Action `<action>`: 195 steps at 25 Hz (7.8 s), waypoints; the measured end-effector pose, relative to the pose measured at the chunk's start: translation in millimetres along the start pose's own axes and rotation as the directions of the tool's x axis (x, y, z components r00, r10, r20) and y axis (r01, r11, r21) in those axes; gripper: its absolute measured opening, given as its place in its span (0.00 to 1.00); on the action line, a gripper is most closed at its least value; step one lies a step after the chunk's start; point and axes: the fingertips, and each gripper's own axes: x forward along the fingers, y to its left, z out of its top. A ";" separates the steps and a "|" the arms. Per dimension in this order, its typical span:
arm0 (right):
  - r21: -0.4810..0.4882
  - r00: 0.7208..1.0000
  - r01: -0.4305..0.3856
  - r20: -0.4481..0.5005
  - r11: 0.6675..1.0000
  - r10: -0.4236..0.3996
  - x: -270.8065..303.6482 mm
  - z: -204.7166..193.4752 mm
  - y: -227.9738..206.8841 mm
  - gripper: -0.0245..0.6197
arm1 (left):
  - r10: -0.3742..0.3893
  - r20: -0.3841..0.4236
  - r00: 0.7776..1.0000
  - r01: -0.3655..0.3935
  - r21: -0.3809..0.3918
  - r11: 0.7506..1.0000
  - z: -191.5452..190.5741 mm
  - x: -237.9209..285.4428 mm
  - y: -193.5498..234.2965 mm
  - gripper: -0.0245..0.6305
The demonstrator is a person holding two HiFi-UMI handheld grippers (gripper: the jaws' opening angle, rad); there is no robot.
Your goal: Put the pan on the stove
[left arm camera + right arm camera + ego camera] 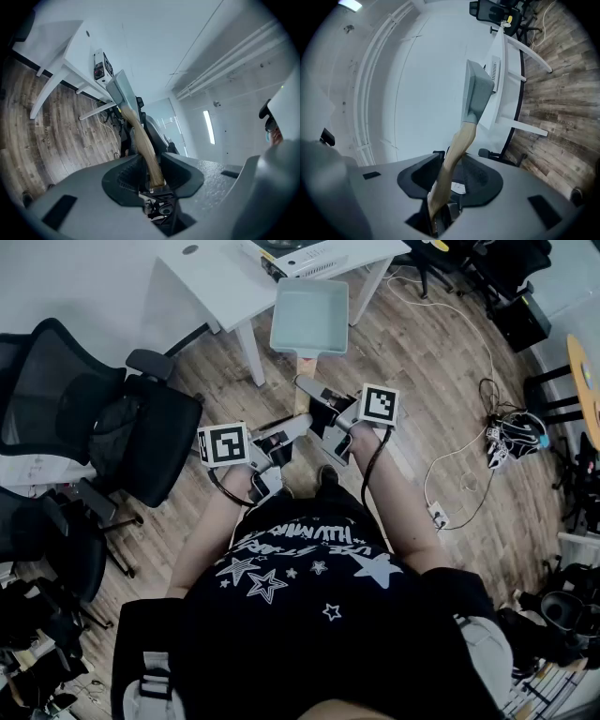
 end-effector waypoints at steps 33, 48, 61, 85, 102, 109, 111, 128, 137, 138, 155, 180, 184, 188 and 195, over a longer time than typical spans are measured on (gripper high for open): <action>-0.031 0.999 0.038 -0.002 0.999 -0.039 6.5 -12.8 -3.6 0.26 | -0.035 -0.019 0.999 0.035 -0.030 0.999 -5.1 -11.0 8.1 0.22; -0.029 0.997 -0.003 -0.072 1.000 0.001 32.8 74.1 -36.6 0.27 | 0.028 0.041 0.999 -0.027 -0.021 0.999 64.8 48.3 37.6 0.22; -0.037 0.975 -0.073 -0.211 0.997 0.064 70.5 181.1 -56.1 0.27 | 0.090 0.170 0.981 -0.089 -0.011 0.996 155.4 122.7 61.9 0.22; 0.004 0.939 -0.110 -0.327 0.994 0.106 83.6 287.2 -95.8 0.28 | 0.178 0.272 0.946 -0.173 -0.041 0.984 227.8 216.5 94.0 0.22; -0.019 0.915 -0.092 -0.397 0.996 0.077 143.6 336.3 -120.0 0.28 | 0.175 0.286 0.942 -0.161 -0.071 0.984 300.7 228.8 129.6 0.22; -0.005 0.907 -0.065 -0.416 0.998 0.057 182.4 365.5 -134.9 0.29 | 0.163 0.292 0.942 -0.142 -0.092 0.986 347.9 231.3 149.6 0.22; -0.008 0.906 -0.062 -0.421 0.998 0.053 189.6 372.2 -138.1 0.29 | 0.163 0.289 0.944 -0.140 -0.098 0.985 357.1 232.7 153.3 0.22; 0.018 0.874 -0.074 -0.480 0.997 0.074 209.4 406.1 -147.6 0.29 | 0.185 0.297 0.937 -0.158 -0.111 0.981 393.5 255.6 165.6 0.23; 0.026 0.806 -0.066 -0.588 0.997 0.069 205.4 401.9 -155.4 0.29 | 0.240 0.393 0.888 -0.201 -0.138 0.970 389.6 261.0 170.0 0.23; 0.024 0.798 -0.070 -0.598 0.997 0.070 202.1 405.4 -156.9 0.29 | 0.246 0.403 0.882 -0.206 -0.141 0.968 389.4 267.2 170.4 0.23; 0.004 0.700 -0.062 -0.713 0.998 0.046 195.9 410.0 -172.8 0.29 | 0.322 0.463 0.826 -0.271 -0.175 0.946 388.4 289.1 192.1 0.23; -0.046 0.725 -0.059 -0.689 0.997 0.011 194.8 411.4 -180.4 0.29 | 0.342 0.481 0.807 -0.300 -0.165 0.940 383.8 297.1 204.9 0.22; -0.040 0.732 -0.064 -0.681 0.997 0.019 195.3 412.9 -180.0 0.32 | 0.330 0.493 0.805 -0.287 -0.163 0.944 383.6 298.8 203.2 0.22; -0.025 0.742 -0.062 -0.670 0.998 0.030 195.6 414.7 -180.1 0.34 | 0.320 0.496 0.807 -0.273 -0.167 0.947 383.7 298.7 202.2 0.23; -0.023 0.740 -0.058 -0.672 0.998 0.028 190.0 413.6 -184.9 0.38 | 0.326 0.513 0.794 -0.275 -0.174 0.945 383.0 293.4 202.2 0.33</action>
